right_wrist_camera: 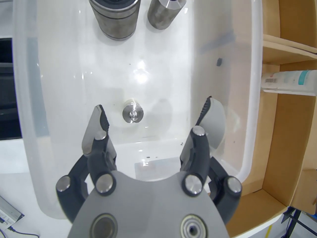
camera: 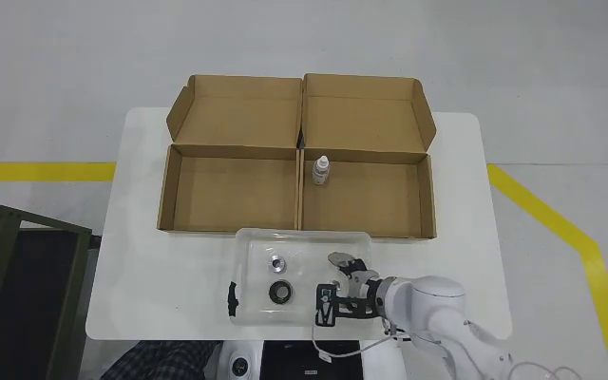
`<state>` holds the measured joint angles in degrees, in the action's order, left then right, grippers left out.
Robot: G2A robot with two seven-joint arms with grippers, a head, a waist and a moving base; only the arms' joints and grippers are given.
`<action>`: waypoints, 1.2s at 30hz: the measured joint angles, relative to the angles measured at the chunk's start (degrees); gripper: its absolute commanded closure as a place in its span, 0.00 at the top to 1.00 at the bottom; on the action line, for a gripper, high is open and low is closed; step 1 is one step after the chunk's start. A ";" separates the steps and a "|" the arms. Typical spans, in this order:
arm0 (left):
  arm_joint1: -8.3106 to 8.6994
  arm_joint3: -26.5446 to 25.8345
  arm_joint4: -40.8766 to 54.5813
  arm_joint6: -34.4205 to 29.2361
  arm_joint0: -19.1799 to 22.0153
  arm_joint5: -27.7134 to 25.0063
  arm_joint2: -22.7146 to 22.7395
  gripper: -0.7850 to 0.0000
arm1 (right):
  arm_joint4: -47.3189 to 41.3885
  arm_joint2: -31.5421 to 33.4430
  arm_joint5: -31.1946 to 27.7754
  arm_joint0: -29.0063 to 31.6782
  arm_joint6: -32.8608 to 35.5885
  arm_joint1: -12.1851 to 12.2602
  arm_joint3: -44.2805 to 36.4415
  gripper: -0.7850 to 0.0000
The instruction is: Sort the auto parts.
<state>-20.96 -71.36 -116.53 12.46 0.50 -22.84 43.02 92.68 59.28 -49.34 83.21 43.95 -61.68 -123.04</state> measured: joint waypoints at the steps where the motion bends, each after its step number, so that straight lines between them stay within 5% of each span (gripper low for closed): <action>1: 0.00 0.00 0.00 0.00 0.00 0.00 0.00 1.00 | 0.04 -0.41 -0.29 -0.27 0.41 -0.03 0.08 0.71; 18: 0.00 0.00 0.00 0.00 0.00 0.00 0.00 1.00 | -2.62 -5.47 -0.32 -4.53 6.95 -0.77 3.42 0.38; 24: 0.00 0.00 0.00 0.00 0.00 0.00 0.00 1.00 | -4.18 -5.98 -0.29 -5.22 8.35 -0.81 3.96 0.01; 36: 0.00 0.00 0.00 0.00 0.00 0.00 0.00 1.00 | -7.11 -5.24 1.90 -5.53 6.14 -0.63 2.21 0.00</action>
<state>-20.96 -71.36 -116.53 12.46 0.50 -22.84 43.02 85.57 54.04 -47.44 77.68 50.09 -62.31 -120.82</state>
